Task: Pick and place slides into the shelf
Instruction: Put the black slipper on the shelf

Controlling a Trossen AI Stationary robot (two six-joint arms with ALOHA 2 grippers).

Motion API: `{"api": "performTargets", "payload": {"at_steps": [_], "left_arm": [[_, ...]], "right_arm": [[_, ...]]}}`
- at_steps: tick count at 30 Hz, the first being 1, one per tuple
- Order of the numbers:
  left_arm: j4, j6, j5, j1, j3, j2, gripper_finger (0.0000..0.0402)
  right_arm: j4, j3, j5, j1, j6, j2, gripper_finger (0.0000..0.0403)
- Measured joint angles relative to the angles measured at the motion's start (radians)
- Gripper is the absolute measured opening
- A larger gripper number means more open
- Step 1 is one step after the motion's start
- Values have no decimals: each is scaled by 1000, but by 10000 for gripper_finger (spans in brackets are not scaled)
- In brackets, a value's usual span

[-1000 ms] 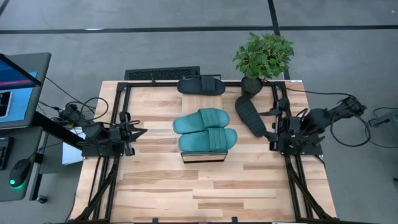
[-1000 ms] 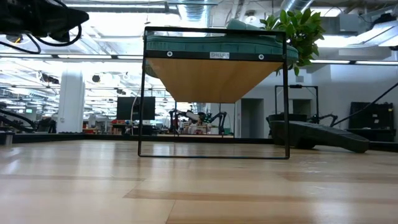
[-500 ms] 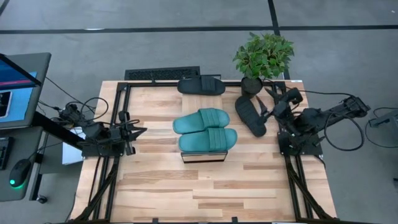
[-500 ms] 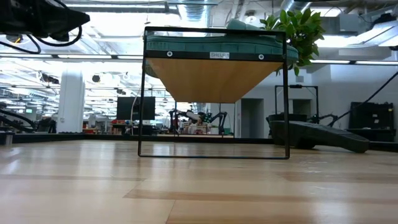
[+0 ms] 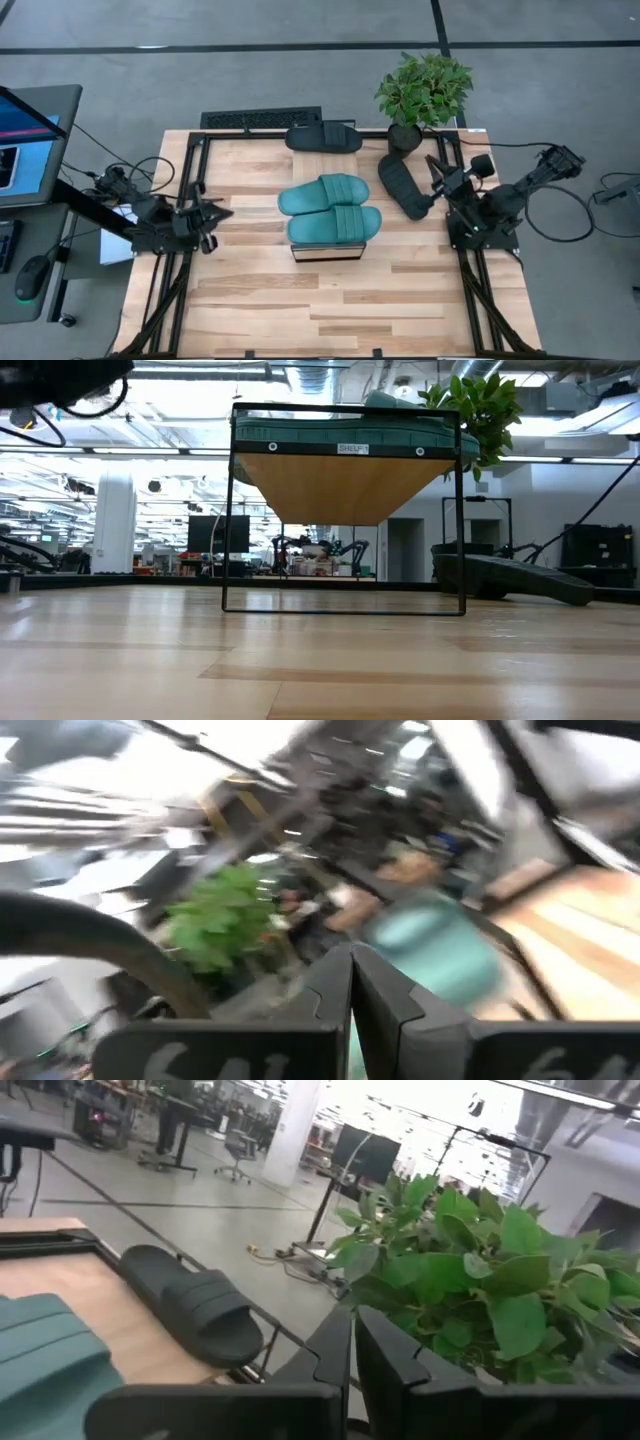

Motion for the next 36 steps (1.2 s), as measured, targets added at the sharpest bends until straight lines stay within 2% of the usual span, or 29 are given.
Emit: {"api": "performTargets", "payload": {"at_steps": [7,13,15,17,21,22,24,26,28,30,32,36], "left_arm": [[308,100,-243,1,0,-1,0],[373,149,-270,1,1,-1,0],[383,159,-273,1,6,0,0],[395,156,-296,1,22,0,0],[387,98,-367,1,55,-1,0],[385,80,-386,1,59,-1,0],[375,58,-412,1,60,-1,0],[361,38,-418,1,60,-1,0],[344,27,-417,1,60,-1,0],[338,23,-417,1,60,0,0],[335,23,-417,1,60,-1,0],[326,15,-418,1,60,-1,0]], "right_arm": [[-10,0,0,-34,-48,0,2],[-28,-1,-2,-88,-58,27,10],[-27,-1,-35,-115,-82,45,11],[-28,-1,-145,-157,-81,61,9],[-77,14,-476,-263,-34,56,2],[-147,36,-553,-296,8,52,2],[-398,109,-731,-374,152,31,1],[-672,206,-1006,-484,331,24,1],[-855,278,-1260,-595,439,45,1],[-980,316,-1424,-679,525,67,0],[-1111,328,-1517,-736,587,90,1],[-1335,330,-1484,-795,745,163,0]]}}
